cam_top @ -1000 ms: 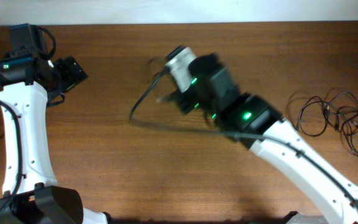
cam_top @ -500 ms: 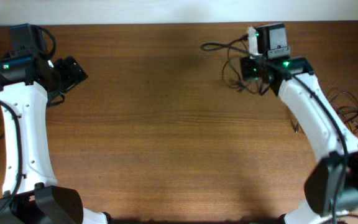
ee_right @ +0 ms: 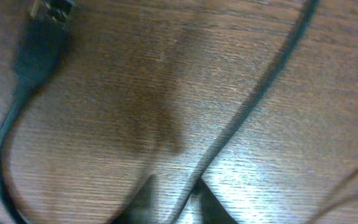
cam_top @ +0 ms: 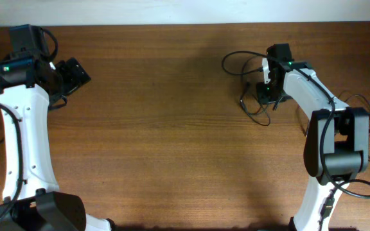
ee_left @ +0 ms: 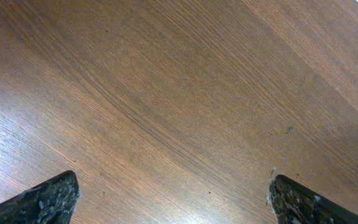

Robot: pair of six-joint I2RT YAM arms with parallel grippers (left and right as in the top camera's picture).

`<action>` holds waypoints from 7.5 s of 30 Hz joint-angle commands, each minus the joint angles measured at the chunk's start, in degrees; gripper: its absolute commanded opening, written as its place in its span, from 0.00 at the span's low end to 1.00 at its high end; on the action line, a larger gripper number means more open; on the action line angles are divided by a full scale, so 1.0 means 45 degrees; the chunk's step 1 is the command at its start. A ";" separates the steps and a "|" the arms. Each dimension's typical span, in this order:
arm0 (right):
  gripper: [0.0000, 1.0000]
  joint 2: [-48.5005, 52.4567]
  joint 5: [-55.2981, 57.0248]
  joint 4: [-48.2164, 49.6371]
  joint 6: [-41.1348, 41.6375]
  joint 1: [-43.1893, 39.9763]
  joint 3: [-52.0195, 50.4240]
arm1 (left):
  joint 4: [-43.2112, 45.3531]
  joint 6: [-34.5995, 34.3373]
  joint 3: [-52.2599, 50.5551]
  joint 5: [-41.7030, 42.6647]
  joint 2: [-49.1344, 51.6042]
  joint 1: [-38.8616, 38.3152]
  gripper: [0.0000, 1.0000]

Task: Untangle cables

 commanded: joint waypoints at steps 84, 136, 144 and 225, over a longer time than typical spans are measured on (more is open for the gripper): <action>0.99 -0.1418 -0.4129 -0.4415 0.1773 -0.3492 0.1360 | -0.0015 -0.0160 0.0005 -0.0146 0.0117 0.0044 0.99; 0.99 -0.1350 -0.4129 -0.4386 0.1773 -0.3492 0.1360 | -0.0015 -0.0160 0.0005 -0.0146 0.0117 0.0044 0.99; 0.99 -0.1345 -0.4129 -0.4386 0.1773 -0.3492 0.1360 | -0.0015 -0.0160 0.0005 -0.0146 0.0296 0.0044 0.99; 0.99 -0.1345 -0.4129 -0.4386 0.1773 -0.3492 0.1360 | 1.4416 0.3643 -2.1949 0.2055 -1.8700 -0.2312 0.99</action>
